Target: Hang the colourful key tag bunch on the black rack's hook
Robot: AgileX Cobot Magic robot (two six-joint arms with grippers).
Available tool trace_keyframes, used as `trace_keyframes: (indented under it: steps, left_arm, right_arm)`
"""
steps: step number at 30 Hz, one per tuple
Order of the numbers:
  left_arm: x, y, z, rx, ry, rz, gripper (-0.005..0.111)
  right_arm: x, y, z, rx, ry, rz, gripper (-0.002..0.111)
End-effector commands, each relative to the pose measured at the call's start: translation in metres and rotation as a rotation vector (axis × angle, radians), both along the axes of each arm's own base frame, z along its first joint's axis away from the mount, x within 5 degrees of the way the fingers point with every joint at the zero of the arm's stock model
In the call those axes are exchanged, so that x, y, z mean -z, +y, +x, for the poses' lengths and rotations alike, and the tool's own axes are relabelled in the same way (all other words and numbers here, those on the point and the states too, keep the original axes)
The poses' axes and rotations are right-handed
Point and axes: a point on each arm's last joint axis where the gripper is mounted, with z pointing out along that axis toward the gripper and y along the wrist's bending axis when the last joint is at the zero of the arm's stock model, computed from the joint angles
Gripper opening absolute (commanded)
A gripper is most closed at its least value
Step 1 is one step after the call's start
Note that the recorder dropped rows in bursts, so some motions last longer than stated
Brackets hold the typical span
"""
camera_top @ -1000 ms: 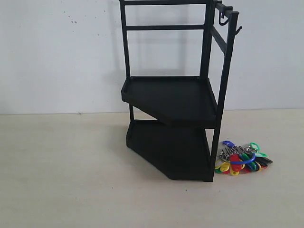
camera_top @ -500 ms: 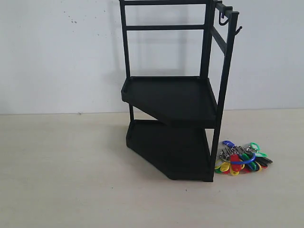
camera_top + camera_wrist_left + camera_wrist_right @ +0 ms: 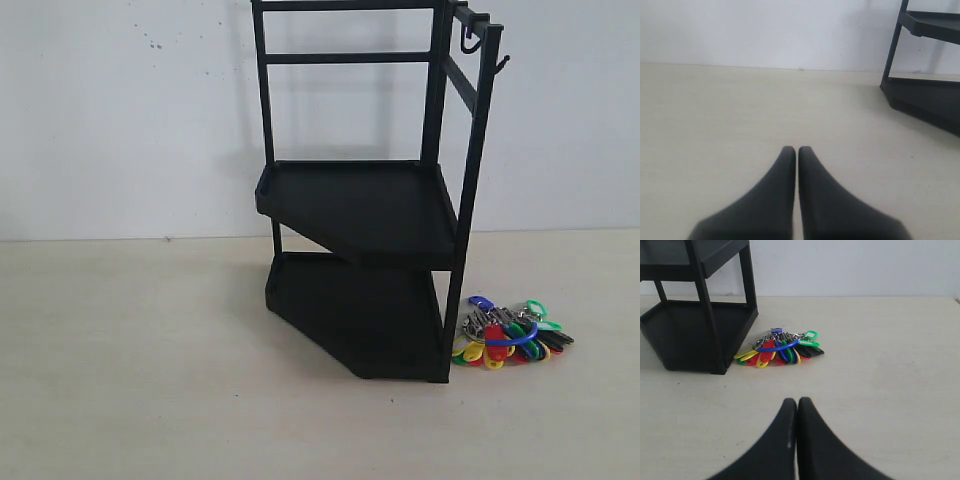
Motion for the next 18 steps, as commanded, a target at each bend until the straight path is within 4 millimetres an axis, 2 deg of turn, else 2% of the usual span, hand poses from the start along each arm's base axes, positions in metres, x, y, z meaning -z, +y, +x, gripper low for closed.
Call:
trace_keyframes:
  steps: [1, 4, 12, 13, 17, 18]
  left_arm:
    - [-0.001, 0.000, 0.000, 0.000, -0.008, 0.009, 0.004]
    - [-0.001, 0.000, 0.000, 0.000, -0.008, 0.009, 0.004]
    - [-0.001, 0.000, 0.000, 0.000, -0.008, 0.009, 0.004]
    - [-0.001, 0.000, 0.000, 0.000, -0.008, 0.009, 0.004]
    - [-0.001, 0.000, 0.000, 0.000, -0.008, 0.009, 0.004]
    - [-0.001, 0.000, 0.000, 0.000, -0.008, 0.009, 0.004]
  right_arm:
    - [-0.004, -0.001, 0.000, -0.005, -0.038, -0.070, 0.000]
    - [-0.010, -0.001, 0.002, -0.015, -0.106, -0.132, 0.000]
    - [-0.029, 0.000, 0.002, -0.008, -0.320, -0.137, 0.000]
    - [-0.036, 0.000, 0.001, -0.005, -0.393, -0.128, 0.000]
    - [-0.057, 0.001, -0.005, -0.012, -0.646, 0.040, 0.000]
    - [-0.058, 0.001, -0.005, -0.015, -0.657, 0.082, 0.000]
